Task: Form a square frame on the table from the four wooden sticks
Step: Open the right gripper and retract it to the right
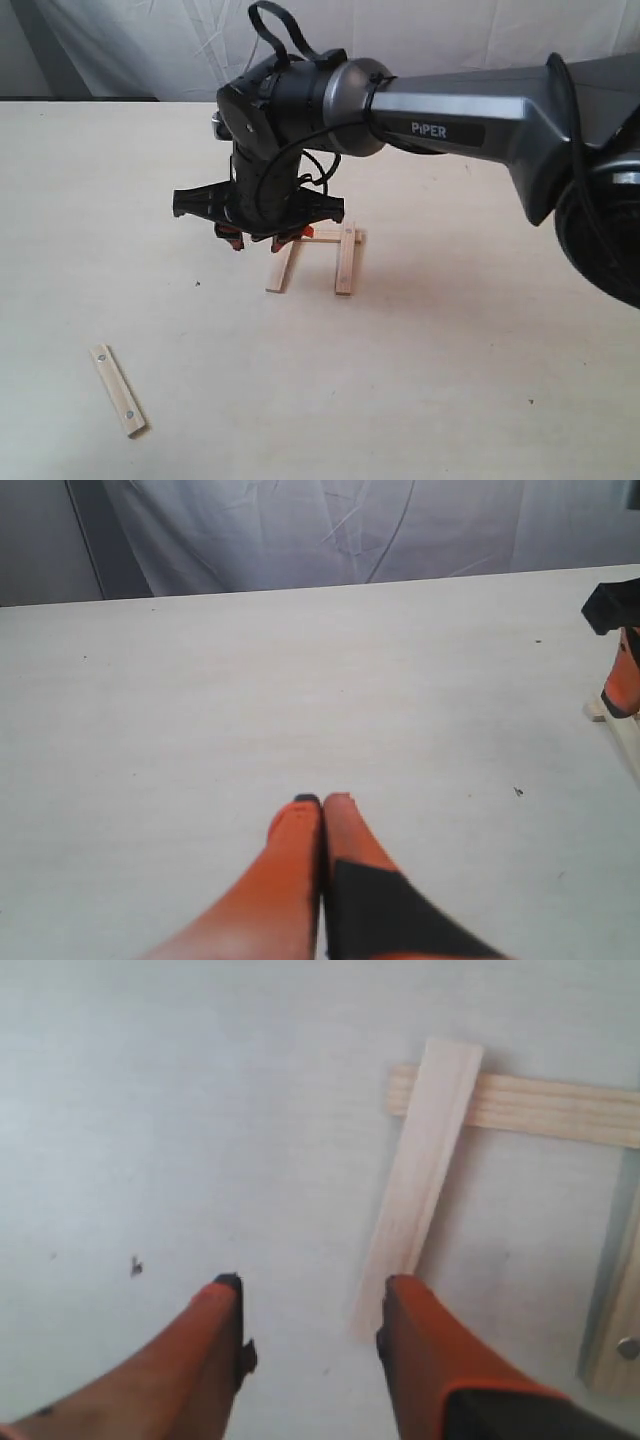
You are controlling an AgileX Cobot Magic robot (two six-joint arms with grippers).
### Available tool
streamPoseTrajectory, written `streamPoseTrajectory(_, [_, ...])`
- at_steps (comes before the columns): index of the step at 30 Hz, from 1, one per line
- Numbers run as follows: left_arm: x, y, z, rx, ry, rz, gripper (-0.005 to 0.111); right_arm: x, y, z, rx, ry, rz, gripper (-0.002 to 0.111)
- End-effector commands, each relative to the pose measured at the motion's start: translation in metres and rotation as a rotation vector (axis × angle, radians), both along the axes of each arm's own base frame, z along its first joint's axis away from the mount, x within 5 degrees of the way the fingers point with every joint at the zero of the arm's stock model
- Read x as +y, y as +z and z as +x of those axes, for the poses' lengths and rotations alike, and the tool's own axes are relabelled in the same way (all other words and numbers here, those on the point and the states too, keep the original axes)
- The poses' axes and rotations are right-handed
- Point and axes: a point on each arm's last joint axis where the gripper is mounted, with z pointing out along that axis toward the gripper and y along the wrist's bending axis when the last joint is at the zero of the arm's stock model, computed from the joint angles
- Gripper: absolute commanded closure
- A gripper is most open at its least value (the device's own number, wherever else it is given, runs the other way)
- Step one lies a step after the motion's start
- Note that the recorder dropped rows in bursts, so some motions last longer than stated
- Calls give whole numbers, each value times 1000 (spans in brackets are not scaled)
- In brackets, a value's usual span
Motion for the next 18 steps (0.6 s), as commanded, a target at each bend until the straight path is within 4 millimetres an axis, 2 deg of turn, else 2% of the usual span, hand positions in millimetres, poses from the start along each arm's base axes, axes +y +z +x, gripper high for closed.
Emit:
streamPoseTrajectory(1, [0, 0, 0, -14, 1, -1, 107, 6, 23, -17, 34, 159, 25, 64])
streamPoseTrajectory(4, [0, 0, 0, -14, 1, -1, 107, 13, 34, -34, 43, 259, 9, 65])
streamPoseTrajectory(7, [0, 0, 0, -14, 1, -1, 107, 20, 41, -54, 74, 418, 3, 74])
streamPoseTrajectory(9, [0, 0, 0, -14, 1, -1, 107, 23, 46, -65, 111, 497, 20, 88])
streamPoseTrajectory(12, [0, 0, 0, -14, -3, -1, 107, 23, 55, -70, 112, 516, 36, 109])
streamPoseTrajectory(18, [0, 0, 0, -14, -3, -1, 107, 7, 77, -80, 86, 553, 33, 108])
